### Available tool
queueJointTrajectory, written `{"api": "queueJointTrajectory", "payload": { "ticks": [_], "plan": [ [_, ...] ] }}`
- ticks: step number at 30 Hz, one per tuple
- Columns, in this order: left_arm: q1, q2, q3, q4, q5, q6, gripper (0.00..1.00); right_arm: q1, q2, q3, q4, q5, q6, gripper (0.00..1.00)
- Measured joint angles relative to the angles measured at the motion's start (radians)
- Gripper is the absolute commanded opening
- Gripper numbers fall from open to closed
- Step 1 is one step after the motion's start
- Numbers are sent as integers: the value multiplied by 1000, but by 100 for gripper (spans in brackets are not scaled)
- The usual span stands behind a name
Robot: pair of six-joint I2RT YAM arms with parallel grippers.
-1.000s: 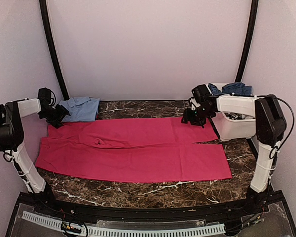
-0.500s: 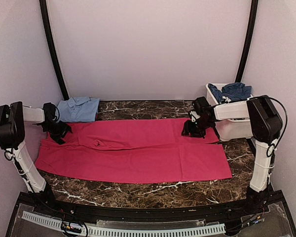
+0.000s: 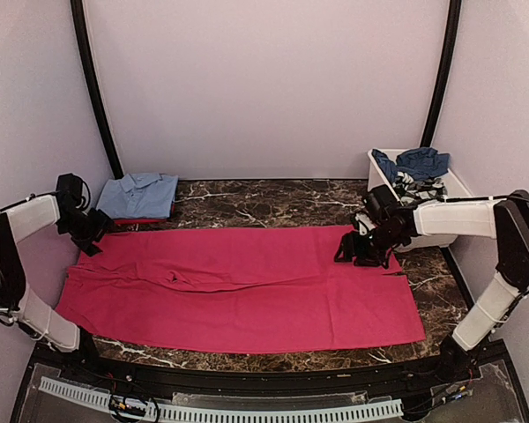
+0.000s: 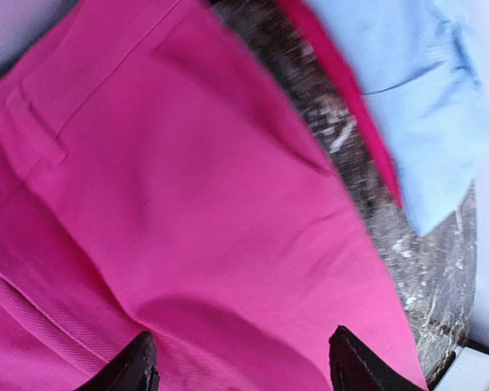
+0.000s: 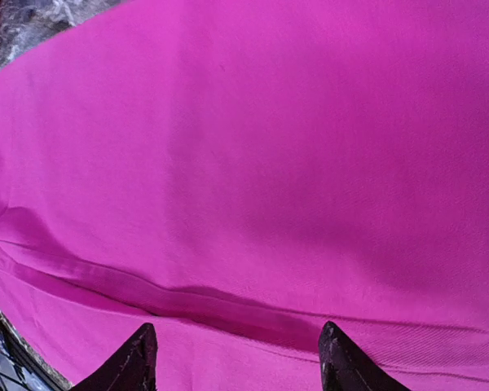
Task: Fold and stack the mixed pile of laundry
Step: Flatten out the crumpled trousers at the center of the board, then pick up the flattened trousers from the center of the board.
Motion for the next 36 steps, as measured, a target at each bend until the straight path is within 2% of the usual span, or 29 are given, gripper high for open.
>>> {"api": "queueJointTrajectory", "payload": {
  "ticks": [2,6,12,19,27,30,32,36],
  "plan": [
    [0,-16,80,-14,-9,42,75,-4,-6,70,-30,11,-44,67],
    [0,56,253,-18,-12,111,77,-33,81,306,-68,70,-169,66],
    [0,143,282,-1,17,163,77,-64,293,554,-79,114,-325,68],
    [0,239,321,-8,16,182,77,-74,497,696,-164,188,-371,68],
    [3,276,363,-22,-27,192,81,-75,579,723,-229,325,-371,67],
    [10,311,397,-28,-41,196,82,-75,582,724,-224,350,-372,58],
    [13,341,419,-33,-47,203,82,-74,586,729,-223,351,-373,41],
    [19,379,442,-47,-54,240,81,-72,592,734,-211,345,-376,20]
  ]
}}
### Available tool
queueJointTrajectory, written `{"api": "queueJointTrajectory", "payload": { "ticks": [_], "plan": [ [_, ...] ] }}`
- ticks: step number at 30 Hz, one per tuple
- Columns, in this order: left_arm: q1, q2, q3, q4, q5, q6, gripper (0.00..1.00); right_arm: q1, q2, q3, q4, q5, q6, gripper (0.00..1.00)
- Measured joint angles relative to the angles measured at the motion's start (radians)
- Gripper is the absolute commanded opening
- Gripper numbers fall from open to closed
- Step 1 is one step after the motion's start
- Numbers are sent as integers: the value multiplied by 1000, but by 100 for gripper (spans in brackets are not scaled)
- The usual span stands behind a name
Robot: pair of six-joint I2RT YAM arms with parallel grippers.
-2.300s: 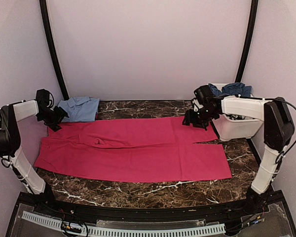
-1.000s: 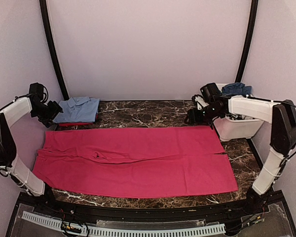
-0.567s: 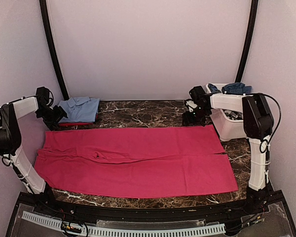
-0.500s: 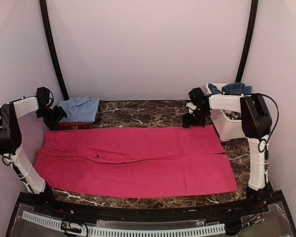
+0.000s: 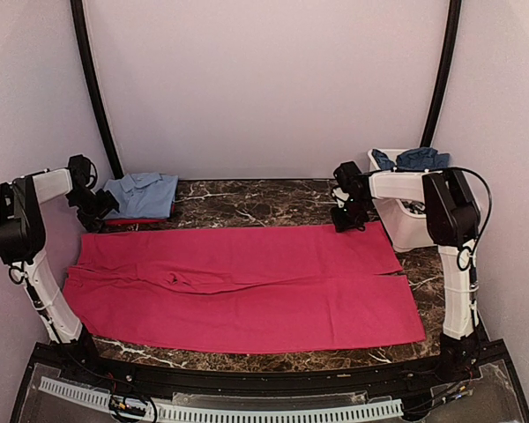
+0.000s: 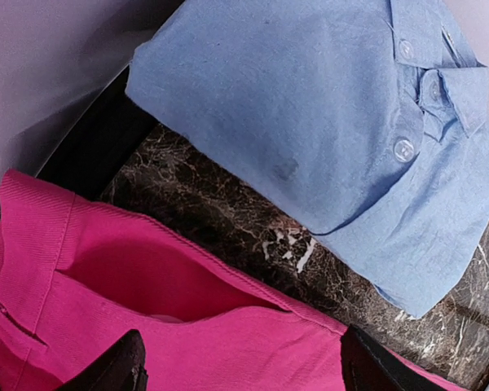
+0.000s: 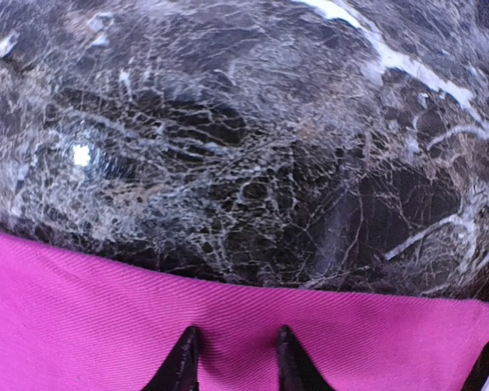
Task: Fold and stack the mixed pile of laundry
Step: Pick up the flattened trousers from the center of the board.
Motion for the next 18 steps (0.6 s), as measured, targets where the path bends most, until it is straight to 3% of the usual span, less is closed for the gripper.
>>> {"api": "queueJointTrajectory", "payload": {
  "ticks": [3,12,18],
  "plan": [
    [2,29,38,-37,5,73,76,1,2,1,2,-7,-2,0],
    [-18,55,66,-83,119,397,69,-2,3,2,6,-29,-2,0],
    [-170,58,41,-63,183,632,66,-4,2,2,6,-41,-2,0]
  ]
}}
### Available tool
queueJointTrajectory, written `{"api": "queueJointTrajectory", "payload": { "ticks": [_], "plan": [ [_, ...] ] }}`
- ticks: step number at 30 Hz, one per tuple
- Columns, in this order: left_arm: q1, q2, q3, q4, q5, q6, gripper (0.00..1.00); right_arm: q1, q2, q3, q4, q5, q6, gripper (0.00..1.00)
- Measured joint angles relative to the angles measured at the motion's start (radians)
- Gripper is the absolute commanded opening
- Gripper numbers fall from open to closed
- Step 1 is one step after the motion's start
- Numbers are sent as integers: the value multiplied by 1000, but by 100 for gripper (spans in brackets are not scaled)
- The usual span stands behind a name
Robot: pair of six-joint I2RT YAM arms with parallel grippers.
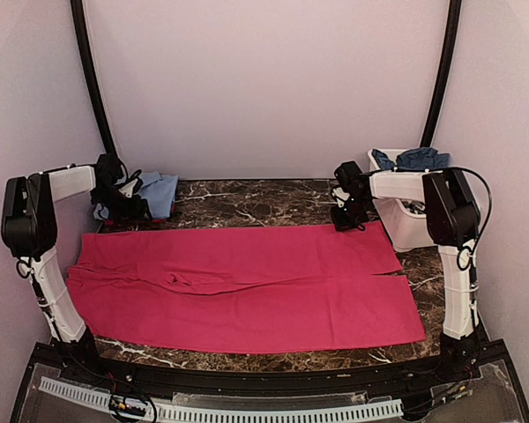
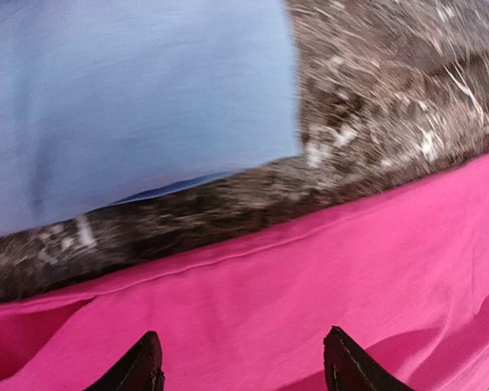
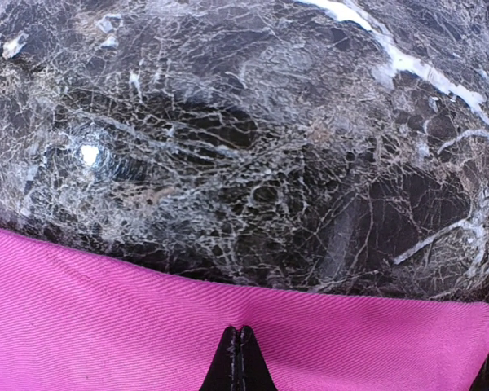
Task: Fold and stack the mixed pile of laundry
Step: Pick up the flattened trousers from the center of the board.
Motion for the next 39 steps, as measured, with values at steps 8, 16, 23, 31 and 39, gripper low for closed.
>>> {"api": "queueJointTrajectory", "payload": {
  "ticks": [8,16,23,31,39],
  "plan": [
    [-149,103,47,-10,-22,227,63,-1,-3,0,-3,-6,0,0],
    [-140,163,69,19,-77,332,65,-1,-5,0,-5,-23,5,0],
    [-146,226,97,33,-119,392,43,-2,-6,0,-8,-23,4,0],
    [-158,239,126,24,-133,415,0,-4,-7,9,-14,-23,4,0],
    [-163,246,164,18,-149,412,0,-6,-58,56,-32,-25,5,0]
  ]
}}
